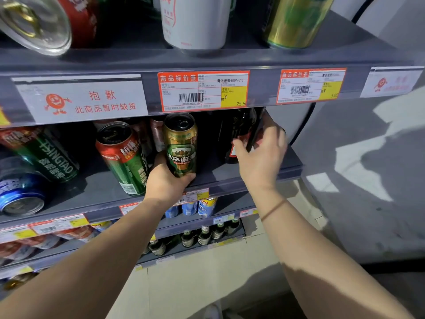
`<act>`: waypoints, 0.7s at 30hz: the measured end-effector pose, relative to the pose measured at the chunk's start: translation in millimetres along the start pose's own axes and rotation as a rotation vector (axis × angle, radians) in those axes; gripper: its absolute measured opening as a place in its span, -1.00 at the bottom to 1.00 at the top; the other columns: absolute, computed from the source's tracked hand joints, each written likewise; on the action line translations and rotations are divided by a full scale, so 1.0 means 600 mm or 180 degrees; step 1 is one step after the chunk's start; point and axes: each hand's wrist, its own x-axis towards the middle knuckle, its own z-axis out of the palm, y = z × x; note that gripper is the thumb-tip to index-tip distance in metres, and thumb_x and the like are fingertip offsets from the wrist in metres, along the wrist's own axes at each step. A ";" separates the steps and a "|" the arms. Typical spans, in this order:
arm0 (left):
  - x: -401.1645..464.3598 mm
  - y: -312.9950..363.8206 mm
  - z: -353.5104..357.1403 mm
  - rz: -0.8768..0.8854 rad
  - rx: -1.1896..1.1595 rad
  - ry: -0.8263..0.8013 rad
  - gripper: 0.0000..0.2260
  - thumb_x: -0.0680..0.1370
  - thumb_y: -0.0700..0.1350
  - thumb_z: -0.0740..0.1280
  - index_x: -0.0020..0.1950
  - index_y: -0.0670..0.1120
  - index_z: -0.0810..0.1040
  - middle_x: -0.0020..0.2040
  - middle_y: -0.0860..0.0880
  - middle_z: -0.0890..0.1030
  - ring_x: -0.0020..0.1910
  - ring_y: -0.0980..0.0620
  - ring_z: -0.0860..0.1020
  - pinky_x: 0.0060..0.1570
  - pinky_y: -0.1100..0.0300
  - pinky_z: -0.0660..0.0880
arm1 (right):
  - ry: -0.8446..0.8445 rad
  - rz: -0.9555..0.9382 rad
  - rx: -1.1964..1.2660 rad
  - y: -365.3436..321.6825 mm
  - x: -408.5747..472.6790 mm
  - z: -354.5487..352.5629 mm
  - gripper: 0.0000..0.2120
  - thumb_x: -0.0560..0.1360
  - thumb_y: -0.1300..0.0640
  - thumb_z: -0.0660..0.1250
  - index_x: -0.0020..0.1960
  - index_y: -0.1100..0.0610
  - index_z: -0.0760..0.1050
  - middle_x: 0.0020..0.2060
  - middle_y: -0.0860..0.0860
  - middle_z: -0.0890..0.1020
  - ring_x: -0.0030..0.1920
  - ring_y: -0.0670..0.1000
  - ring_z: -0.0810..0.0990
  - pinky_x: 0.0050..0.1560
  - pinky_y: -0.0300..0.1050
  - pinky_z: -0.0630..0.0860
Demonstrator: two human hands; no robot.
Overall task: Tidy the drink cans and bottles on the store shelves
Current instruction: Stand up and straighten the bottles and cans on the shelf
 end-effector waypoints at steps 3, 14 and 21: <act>0.003 0.000 0.002 -0.0020 0.0013 -0.0015 -0.40 0.35 0.00 0.57 0.27 -0.08 0.37 -0.11 0.07 0.53 -0.14 0.01 0.50 -0.14 0.16 0.46 | 0.0336 0.0407 -0.0044 0.045 -0.002 -0.023 -0.24 0.25 0.01 0.55 0.38 0.16 0.38 0.23 0.13 0.52 0.26 0.14 0.40 0.31 0.00 0.29; 0.013 0.034 0.036 -0.0062 0.0267 -0.0056 -0.63 0.33 0.07 0.57 -0.04 -0.02 0.48 -0.20 0.02 0.54 -0.25 0.03 0.48 -0.22 0.22 0.39 | -0.0568 0.1485 0.0740 0.140 0.024 -0.009 -0.36 0.06 -0.15 0.56 0.07 -0.08 0.42 -0.07 -0.18 0.63 -0.05 -0.19 0.62 0.01 -0.25 0.51; -0.002 0.042 0.030 -0.0088 -0.0108 -0.0242 -0.49 0.36 0.02 0.56 0.21 -0.14 0.52 0.07 0.00 0.62 0.01 0.05 0.56 -0.05 0.28 0.43 | -0.0831 0.1023 0.0749 0.070 -0.091 -0.050 -0.40 0.14 -0.04 0.64 0.09 -0.10 0.45 -0.17 -0.31 0.62 -0.13 -0.32 0.58 -0.15 -0.48 0.40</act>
